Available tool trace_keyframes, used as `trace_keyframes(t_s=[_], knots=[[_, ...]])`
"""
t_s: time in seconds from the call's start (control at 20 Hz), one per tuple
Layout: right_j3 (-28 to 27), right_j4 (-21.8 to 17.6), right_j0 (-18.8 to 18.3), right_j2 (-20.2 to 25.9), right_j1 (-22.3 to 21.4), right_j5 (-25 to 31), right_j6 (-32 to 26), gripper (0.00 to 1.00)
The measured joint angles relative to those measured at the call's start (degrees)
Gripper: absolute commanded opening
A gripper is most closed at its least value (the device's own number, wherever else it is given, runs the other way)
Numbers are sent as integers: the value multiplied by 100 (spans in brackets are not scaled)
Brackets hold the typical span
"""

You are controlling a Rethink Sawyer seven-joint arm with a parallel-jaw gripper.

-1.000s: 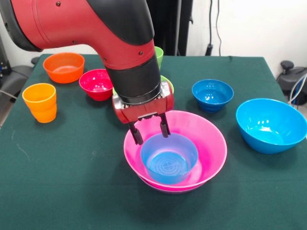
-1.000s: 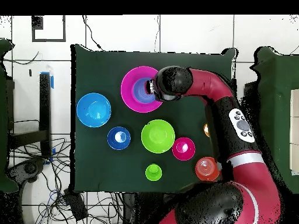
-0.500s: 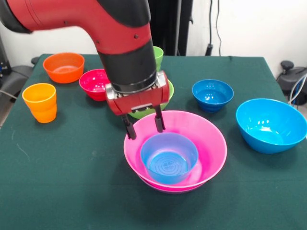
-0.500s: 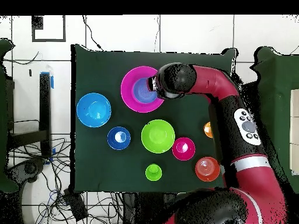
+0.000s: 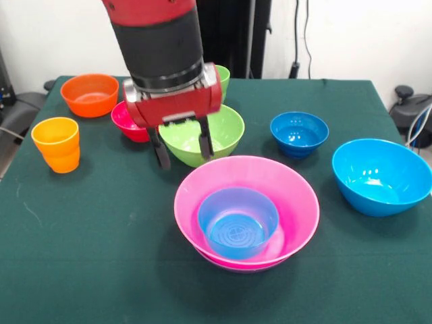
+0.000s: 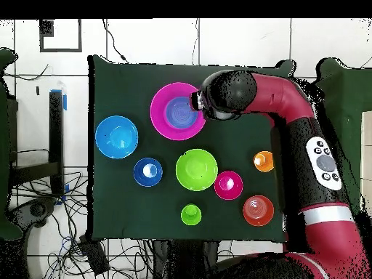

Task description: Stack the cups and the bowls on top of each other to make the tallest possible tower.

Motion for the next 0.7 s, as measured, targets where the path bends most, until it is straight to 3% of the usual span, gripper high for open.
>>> trace_keyframes(t_s=[0.7], knots=[[-647, -47, -3, 2, -73, 1147, 0, 100]])
